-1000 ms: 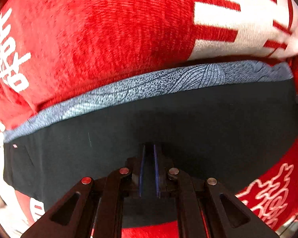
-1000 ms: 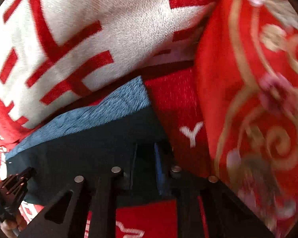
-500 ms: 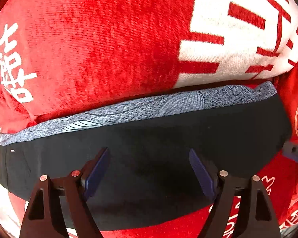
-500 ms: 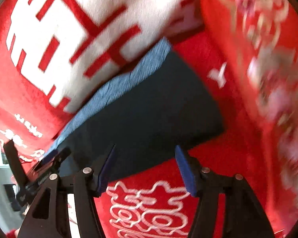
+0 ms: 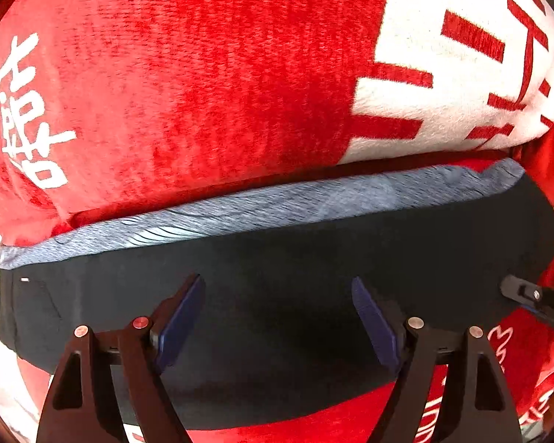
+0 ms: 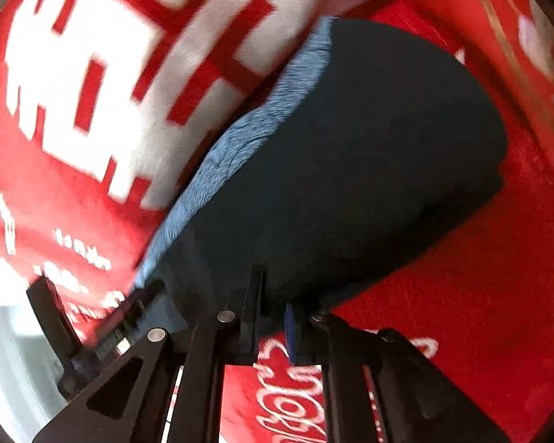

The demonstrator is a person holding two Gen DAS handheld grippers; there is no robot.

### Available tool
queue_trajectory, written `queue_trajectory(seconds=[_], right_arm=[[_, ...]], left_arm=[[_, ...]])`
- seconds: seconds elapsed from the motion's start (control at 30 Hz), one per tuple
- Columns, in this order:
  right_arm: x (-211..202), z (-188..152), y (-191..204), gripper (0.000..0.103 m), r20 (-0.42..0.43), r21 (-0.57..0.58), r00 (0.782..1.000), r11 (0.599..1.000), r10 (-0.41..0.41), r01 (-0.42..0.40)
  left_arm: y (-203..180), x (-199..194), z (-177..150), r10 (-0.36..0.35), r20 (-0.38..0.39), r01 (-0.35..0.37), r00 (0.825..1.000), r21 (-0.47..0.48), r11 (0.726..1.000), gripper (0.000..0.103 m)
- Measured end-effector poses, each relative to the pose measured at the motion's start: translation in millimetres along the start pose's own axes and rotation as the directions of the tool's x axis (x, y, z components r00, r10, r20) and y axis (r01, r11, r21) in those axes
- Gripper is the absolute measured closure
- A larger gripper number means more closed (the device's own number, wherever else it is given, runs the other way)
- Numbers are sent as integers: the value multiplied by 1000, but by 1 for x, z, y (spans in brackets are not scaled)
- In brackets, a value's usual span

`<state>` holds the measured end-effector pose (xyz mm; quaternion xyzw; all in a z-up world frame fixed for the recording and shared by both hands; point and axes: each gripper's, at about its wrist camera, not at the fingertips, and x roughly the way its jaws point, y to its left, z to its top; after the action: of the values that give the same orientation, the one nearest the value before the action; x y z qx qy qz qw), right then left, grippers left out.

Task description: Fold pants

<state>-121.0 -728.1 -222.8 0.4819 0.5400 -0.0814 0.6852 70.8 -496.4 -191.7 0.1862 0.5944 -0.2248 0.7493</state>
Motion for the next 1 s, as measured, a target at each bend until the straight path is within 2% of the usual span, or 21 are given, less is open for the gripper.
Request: queue_trajectory(seconds=[0.07, 0.1, 0.13, 0.23, 0.3, 0.37, 0.47, 0.53, 0.6, 0.63, 0.7, 0.77, 0.9, 1.0], right_arm=[[8, -7, -5, 84, -70, -34, 996, 998, -63, 61], [6, -10, -9, 73, -104, -32, 990, 995, -98, 96], [1, -11, -9, 67, -105, -38, 989, 994, -104, 101], [-30, -10, 8, 67, -12, -147, 997, 986, -81, 79], [-41, 7, 21, 67, 61, -212, 989, 966, -138, 148], [-36, 34, 23, 67, 86, -196, 978, 960, -189, 202], [-21, 73, 11, 67, 100, -136, 973, 966, -208, 221], [-5, 99, 0, 68, 81, -99, 971, 967, -226, 233], [-3, 116, -3, 73, 127, -90, 969, 971, -210, 222], [-4, 121, -2, 73, 149, -101, 963, 965, -225, 241], [2, 128, 1, 73, 160, -108, 957, 959, -242, 260], [5, 131, 5, 73, 173, -119, 950, 952, -260, 283], [18, 121, 37, 70, 206, -171, 917, 910, -341, 377], [6, 110, 38, 70, 211, -166, 910, 905, -356, 392]], left_arm=[[8, 10, -3, 15, -42, -15, 999, 5, 1000, 21], [10, 14, -6, 22, -66, -22, 998, 4, 1000, 21], [13, 15, -9, 20, -75, -20, 997, 1, 1000, 21], [25, 10, -7, 28, -23, -28, 999, 4, 1000, 21], [30, 13, 6, 39, -5, -39, 999, -4, 999, 21], [35, 22, 26, 39, -7, -40, 999, -25, 999, 21], [32, 38, 41, 62, -17, -62, 998, -3, 998, 21], [29, 51, 41, 87, -42, -87, 995, 21, 996, 20], [33, 57, 36, 84, -42, -83, 996, 5, 997, 19], [36, 57, 34, 74, -28, -75, 997, -14, 997, 14], [44, 58, 29, 77, -25, -77, 997, -39, 996, 9], [51, 55, 26, 67, -29, -68, 997, -52, 996, 9], [60, 43, 24, 109, -23, -109, 994, -28, 994, 9], [76, 32, 19, 139, -29, -140, 990, -41, 989, 9]])
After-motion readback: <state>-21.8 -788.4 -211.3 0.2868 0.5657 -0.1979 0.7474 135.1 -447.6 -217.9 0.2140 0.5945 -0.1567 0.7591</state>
